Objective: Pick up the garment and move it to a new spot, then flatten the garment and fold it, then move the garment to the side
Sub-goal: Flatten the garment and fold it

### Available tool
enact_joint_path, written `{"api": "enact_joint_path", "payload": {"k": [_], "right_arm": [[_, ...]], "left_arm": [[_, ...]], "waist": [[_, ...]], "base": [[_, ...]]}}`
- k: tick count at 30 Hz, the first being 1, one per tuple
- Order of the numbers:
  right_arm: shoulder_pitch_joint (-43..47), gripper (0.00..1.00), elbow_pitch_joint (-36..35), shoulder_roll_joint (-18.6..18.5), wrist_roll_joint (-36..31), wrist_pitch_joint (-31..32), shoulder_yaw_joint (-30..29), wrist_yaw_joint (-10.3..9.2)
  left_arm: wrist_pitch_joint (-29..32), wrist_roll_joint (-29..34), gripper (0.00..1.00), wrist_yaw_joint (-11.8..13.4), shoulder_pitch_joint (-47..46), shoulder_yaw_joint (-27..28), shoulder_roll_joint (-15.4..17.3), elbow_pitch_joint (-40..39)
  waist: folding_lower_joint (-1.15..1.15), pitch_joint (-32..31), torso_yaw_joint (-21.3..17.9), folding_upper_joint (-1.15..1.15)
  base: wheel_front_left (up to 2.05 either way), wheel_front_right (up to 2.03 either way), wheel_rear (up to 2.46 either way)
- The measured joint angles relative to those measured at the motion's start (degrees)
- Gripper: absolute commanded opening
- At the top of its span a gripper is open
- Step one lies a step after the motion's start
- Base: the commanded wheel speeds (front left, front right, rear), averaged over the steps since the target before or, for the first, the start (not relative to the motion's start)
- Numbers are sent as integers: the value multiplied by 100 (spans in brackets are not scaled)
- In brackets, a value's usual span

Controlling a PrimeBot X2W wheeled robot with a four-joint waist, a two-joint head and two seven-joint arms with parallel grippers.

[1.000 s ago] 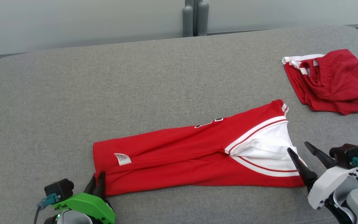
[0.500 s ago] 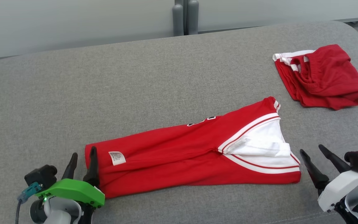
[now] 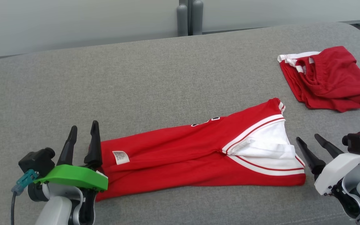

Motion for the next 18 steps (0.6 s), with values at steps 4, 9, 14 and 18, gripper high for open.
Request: {"api": "enact_joint_path", "payload": {"k": [4,9,14,18], "right_arm": [[-294,100,167,29,282,415,67,0],[-454,100,450,37,579,773,54,0],[-546,100,636,73,745,1013,110,0],[-649,100,699,140,842,1201,281,0]], "left_arm": [[0,55,100,23,3,55,-8,-152],[-9,179,100,62,20,51,-52,-276],[-14,194,100,85,74,96,-100,-342],[-15,199,100,116,182,176,-101,-454]], "waist": [[0,44,93,0],[0,87,247,0],[0,110,409,0],[0,125,493,0]], "base": [[0,0,0],[0,0,0],[0,0,0],[0,0,0]]}}
